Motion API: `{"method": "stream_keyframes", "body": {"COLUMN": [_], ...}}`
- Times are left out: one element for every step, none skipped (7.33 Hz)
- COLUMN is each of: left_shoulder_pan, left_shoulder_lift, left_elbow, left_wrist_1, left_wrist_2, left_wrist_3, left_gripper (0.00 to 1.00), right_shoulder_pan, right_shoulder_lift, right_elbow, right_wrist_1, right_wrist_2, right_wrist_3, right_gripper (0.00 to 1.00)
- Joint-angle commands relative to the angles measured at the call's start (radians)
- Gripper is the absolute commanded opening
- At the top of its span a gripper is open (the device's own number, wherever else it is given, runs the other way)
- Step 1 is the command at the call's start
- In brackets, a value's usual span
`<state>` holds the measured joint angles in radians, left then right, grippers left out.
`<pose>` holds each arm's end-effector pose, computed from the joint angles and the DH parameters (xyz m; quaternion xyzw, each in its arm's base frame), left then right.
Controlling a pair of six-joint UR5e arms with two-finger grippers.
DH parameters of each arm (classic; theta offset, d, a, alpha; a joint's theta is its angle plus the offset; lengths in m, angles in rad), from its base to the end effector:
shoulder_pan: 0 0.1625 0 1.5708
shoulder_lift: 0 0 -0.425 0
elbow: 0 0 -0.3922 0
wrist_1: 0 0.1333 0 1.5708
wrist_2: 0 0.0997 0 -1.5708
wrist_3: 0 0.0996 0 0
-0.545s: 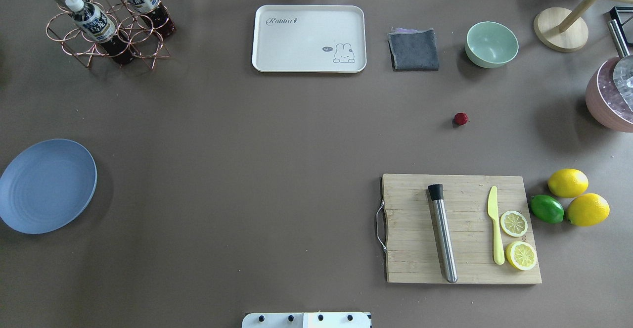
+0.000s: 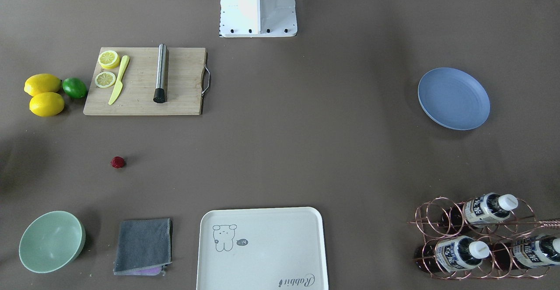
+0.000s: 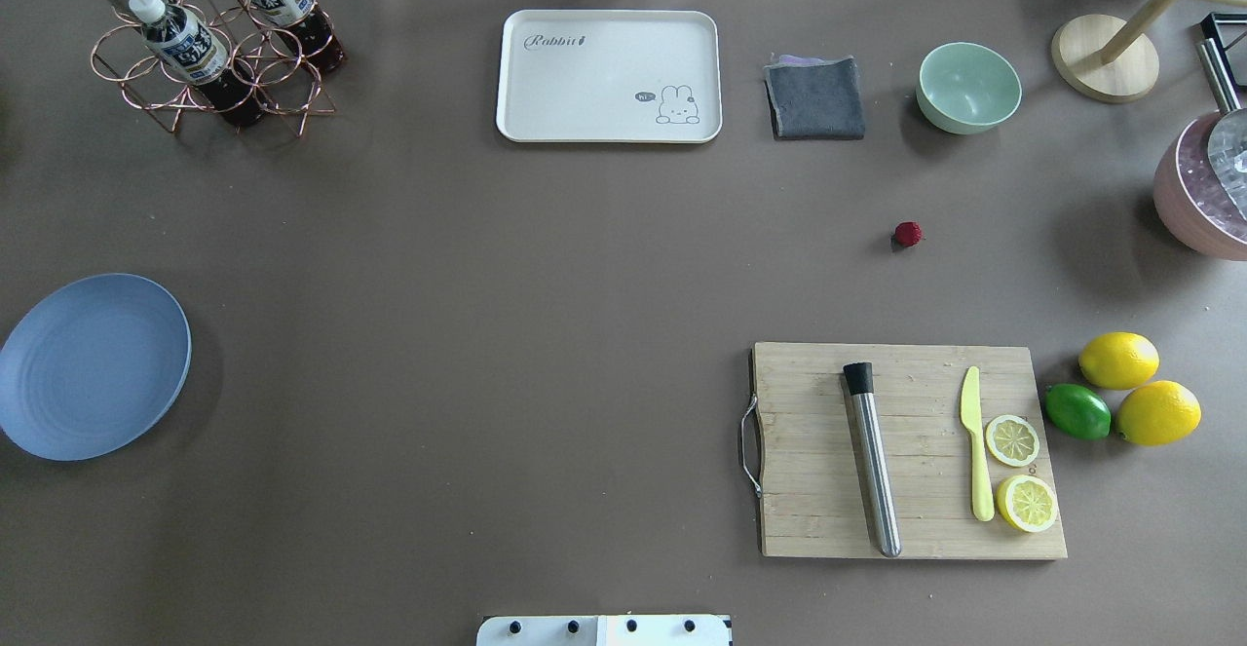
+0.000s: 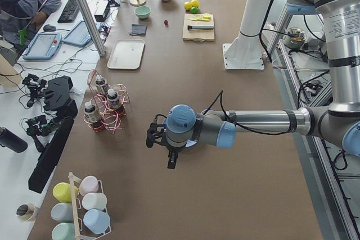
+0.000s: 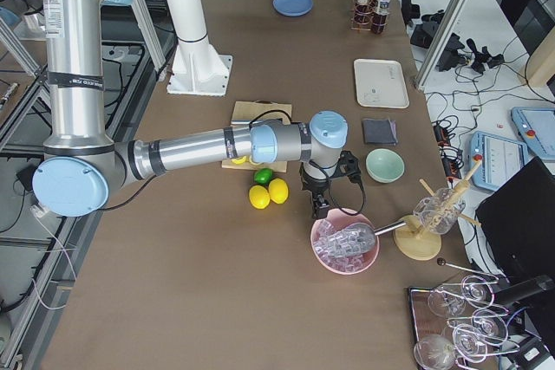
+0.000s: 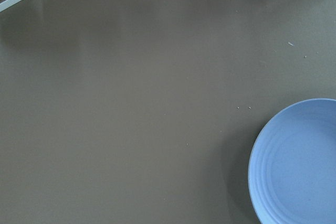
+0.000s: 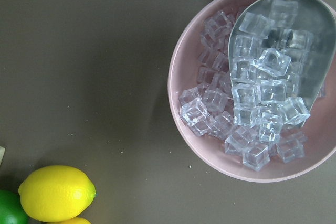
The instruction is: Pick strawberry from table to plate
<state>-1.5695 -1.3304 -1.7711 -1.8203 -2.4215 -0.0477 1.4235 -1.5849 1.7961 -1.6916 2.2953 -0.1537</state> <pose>-0.0579 -0.4019 0.6345 0.0851 0.4126 0.0221 0.9067 -0.0044 -0.4882 0.5705 0.0434 -0.3539 -0.1559 0.9212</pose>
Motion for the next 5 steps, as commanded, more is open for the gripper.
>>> {"method": "stream_keyframes", "body": {"left_shoulder_pan": [-0.001,-0.001,0.0,0.0,0.002], "left_shoulder_lift": [0.016,0.028,0.036,0.042,0.042], "left_elbow": [0.002,-0.005,-0.005,-0.005,-0.001], "left_wrist_1": [-0.013,-0.019,-0.074,-0.088,-0.086], "left_wrist_2": [0.007,0.007,0.007,0.006,0.001], "left_wrist_3": [0.0,0.003,0.002,0.005,0.003], "left_gripper": [0.97,0.97,0.97,0.97,0.97], "right_shoulder_pan": [-0.003,-0.008,-0.011,-0.015,-0.037], "right_shoulder_lift": [0.0,0.002,0.002,0.002,0.002], "right_elbow": [0.0,0.0,0.002,0.014,0.02], "right_wrist_1": [0.003,0.004,0.007,0.009,0.009], "right_wrist_2": [0.004,0.015,0.022,0.022,0.022], "right_wrist_3": [-0.001,-0.001,-0.001,-0.001,0.0], "right_gripper": [1.0,1.0,1.0,1.0,1.0]}}
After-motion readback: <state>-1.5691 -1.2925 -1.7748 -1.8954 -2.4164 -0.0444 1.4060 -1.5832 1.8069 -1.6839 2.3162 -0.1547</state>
